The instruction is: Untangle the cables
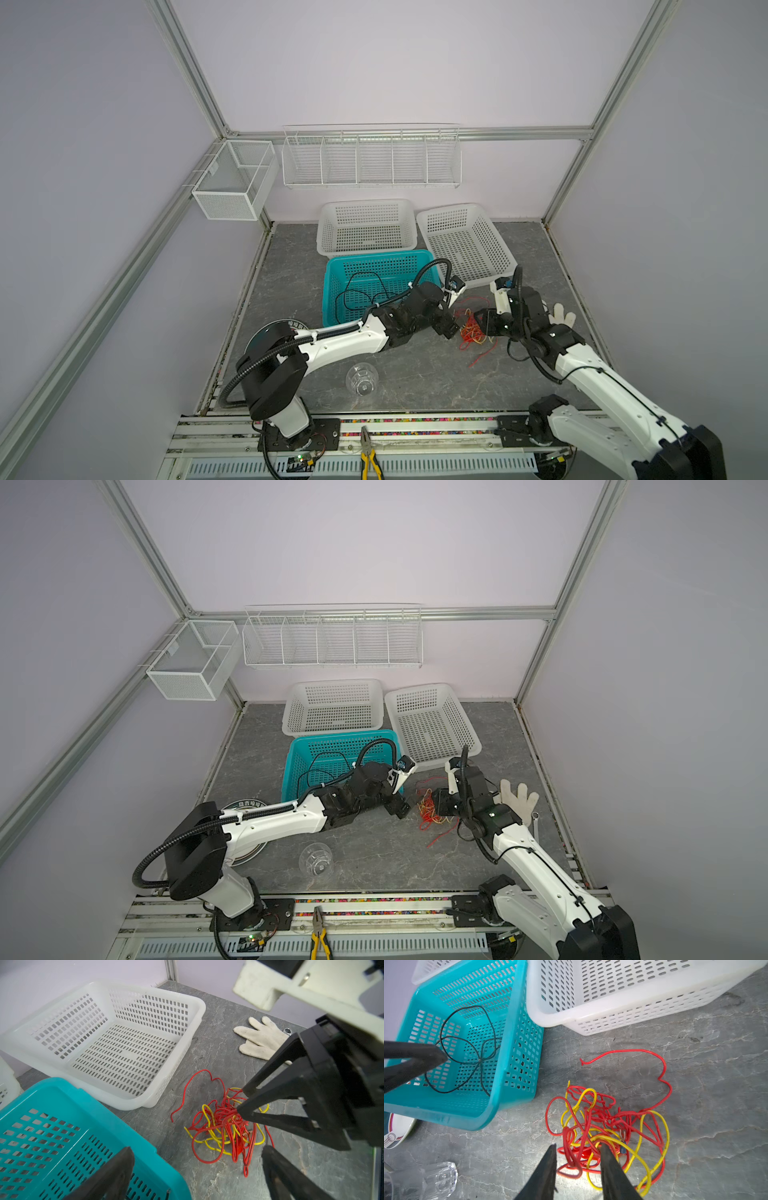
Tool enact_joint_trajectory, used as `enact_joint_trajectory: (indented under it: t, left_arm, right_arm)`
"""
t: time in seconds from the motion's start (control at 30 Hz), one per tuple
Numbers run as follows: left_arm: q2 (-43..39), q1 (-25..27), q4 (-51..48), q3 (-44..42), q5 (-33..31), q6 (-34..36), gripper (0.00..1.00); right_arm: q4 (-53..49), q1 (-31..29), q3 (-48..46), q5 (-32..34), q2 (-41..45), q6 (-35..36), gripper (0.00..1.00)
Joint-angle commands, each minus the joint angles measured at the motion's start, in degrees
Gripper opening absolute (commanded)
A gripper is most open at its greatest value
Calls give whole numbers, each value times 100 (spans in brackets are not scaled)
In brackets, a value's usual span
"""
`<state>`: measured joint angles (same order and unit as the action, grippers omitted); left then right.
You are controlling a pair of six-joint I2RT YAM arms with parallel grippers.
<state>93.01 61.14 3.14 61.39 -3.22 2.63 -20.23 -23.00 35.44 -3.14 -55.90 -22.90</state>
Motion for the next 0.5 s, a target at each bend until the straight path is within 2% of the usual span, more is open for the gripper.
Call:
enact_joint_trajectory:
  t: [0.0,0.1,0.2,0.47]
  left_arm:
    - [-173,20,73,-97,-81,76,96]
    - [-198,20,82,-125,-130,93,96]
    - [-186,20,86,-133,-143,88,96]
    - [-271,20,204,-290,-304,82,96]
  right_arm:
    - [320,-47,103,-134,-178,11,36]
    - [446,-80,108,-200,-313,-6,28]
    - [453,-108,162,-201,-402,-19,7]
    - [-193,-143,617,-287,264,400,6]
